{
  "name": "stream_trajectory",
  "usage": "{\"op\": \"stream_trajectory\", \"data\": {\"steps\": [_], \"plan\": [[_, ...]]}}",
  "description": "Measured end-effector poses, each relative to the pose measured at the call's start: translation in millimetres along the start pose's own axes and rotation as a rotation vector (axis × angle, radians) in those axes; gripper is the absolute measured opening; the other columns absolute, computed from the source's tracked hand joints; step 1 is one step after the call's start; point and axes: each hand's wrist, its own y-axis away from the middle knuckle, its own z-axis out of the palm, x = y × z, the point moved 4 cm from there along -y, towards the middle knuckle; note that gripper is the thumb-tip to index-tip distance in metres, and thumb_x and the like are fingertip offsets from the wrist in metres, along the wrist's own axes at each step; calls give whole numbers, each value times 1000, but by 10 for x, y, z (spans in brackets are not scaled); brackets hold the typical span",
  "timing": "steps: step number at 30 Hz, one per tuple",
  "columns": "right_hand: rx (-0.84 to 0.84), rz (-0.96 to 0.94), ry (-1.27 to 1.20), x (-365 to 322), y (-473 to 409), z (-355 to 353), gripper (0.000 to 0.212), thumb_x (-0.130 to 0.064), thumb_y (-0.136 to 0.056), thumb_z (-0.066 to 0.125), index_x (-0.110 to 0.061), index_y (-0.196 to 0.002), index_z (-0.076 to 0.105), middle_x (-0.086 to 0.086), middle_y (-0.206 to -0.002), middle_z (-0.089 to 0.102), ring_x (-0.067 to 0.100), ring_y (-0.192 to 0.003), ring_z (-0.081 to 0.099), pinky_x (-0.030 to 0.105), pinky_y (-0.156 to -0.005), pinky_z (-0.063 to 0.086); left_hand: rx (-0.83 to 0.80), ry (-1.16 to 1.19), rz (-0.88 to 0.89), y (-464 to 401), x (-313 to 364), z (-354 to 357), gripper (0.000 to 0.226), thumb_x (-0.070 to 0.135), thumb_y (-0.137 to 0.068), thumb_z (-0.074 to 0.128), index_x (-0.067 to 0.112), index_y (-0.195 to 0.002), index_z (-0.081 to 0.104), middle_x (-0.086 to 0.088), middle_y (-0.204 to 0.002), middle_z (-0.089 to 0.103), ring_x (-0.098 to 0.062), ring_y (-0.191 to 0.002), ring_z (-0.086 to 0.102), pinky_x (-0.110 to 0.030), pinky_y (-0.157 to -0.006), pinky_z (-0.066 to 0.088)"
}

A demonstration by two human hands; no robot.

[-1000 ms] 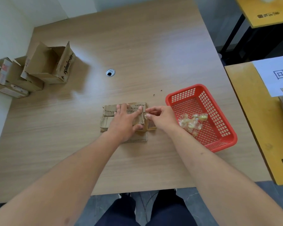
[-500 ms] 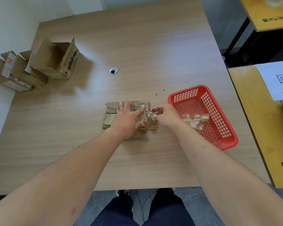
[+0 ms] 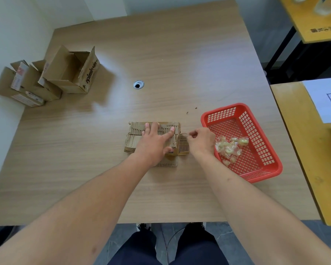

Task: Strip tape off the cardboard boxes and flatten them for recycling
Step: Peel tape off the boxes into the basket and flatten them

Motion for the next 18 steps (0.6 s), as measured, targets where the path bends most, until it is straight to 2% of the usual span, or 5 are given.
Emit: {"op": "stream_trajectory", "data": {"steps": [9,11,15,16,18], "plan": [[-3,-42,-165,-40,32,-90,19,-15,-93,72,-16,-109,81,-1,-107,78,14,-102,72,31,-101,53,-18,-3,-7,4,24,-12,71,48,-100,56,42,-160,19,-14,-156,16,-49,-152,2,-57,-124,17],[49,-53,-132,-43,47,-196,21,-14,-92,73,-16,-112,79,-1,-107,78,15,-101,71,23,-95,51,-27,1,-14,15,84,-13,72,48,-100,56,41,-160,17,-15,-156,16,-50,-152,1,-57,-124,16],[197,-11,-34,51,41,-527,18,-19,-88,80,-20,-106,77,-4,-94,76,12,-87,67,9,-66,37,-46,-2,7,39,261,20,73,51,-99,55,42,-160,16,-15,-156,15,-51,-151,1,-57,-124,17],[227,-5,0,74,37,-611,12,-19,-88,79,-20,-100,78,-4,-91,75,12,-84,66,9,-62,34,-42,-12,14,36,301,38,73,51,-99,55,42,-160,15,-15,-156,15,-52,-151,1,-58,-124,17],[271,-9,76,131,24,-741,6,-16,-89,77,-20,-94,77,-4,-88,75,14,-83,68,16,-63,38,-31,-26,14,23,367,80,74,52,-99,55,42,-160,14,-16,-157,14,-53,-150,0,-58,-124,17]]}}
